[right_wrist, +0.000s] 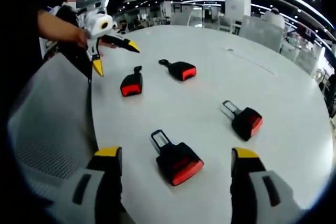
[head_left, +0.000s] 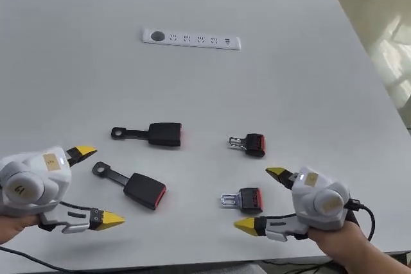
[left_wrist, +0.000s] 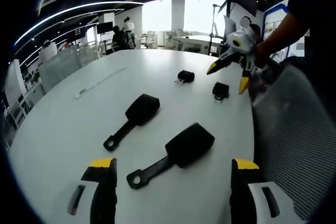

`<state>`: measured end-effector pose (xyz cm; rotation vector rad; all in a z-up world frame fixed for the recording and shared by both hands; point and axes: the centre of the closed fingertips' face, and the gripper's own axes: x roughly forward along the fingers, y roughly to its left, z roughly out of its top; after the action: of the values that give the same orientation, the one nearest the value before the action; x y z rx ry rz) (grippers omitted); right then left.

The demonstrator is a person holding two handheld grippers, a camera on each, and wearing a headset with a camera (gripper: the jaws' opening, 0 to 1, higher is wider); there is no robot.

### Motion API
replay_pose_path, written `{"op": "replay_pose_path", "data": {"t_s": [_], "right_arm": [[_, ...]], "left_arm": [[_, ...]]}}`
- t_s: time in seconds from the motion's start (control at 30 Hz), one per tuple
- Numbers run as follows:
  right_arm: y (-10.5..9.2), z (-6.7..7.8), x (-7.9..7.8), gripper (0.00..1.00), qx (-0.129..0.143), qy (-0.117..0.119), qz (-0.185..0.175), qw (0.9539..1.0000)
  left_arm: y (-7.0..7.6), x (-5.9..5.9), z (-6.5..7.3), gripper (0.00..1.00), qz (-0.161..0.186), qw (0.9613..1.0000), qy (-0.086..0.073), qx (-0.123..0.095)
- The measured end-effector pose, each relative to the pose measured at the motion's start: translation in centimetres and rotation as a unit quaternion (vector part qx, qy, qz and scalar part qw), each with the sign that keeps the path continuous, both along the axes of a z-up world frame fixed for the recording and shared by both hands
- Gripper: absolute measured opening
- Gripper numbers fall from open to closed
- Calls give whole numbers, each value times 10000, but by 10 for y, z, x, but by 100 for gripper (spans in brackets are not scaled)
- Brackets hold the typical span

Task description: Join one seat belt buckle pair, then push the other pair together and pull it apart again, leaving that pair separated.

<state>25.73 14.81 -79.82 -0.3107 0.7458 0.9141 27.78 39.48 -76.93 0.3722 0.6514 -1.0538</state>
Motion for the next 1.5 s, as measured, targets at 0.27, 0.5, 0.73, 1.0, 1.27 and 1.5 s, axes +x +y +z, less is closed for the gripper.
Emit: {"op": "replay_pose_path", "data": {"t_s": [0.27,0.5,0.73,1.0,1.27,1.5], "right_arm": [[-1,-8,-1,81,-46,178,358,9992],[-2,-13,-1,79,-140,306,748,9966],[-5,-19,-3,70,-229,462,1100,9926],[-7,-26,-7,61,-425,600,1630,9839],[-10,-27,-8,52,-512,642,1957,9772],[-14,-28,-7,37,-614,645,2100,9736]], "left_arm": [[-16,1,-11,87,-511,9986,51,158],[-28,5,-22,81,-1095,9933,31,370],[-40,2,-34,72,-1577,9856,53,610],[-43,-2,-57,62,-2400,9649,17,1071],[-51,3,-59,52,-2611,9594,114,1064],[-51,3,-59,42,-2519,9619,141,1055]]}}
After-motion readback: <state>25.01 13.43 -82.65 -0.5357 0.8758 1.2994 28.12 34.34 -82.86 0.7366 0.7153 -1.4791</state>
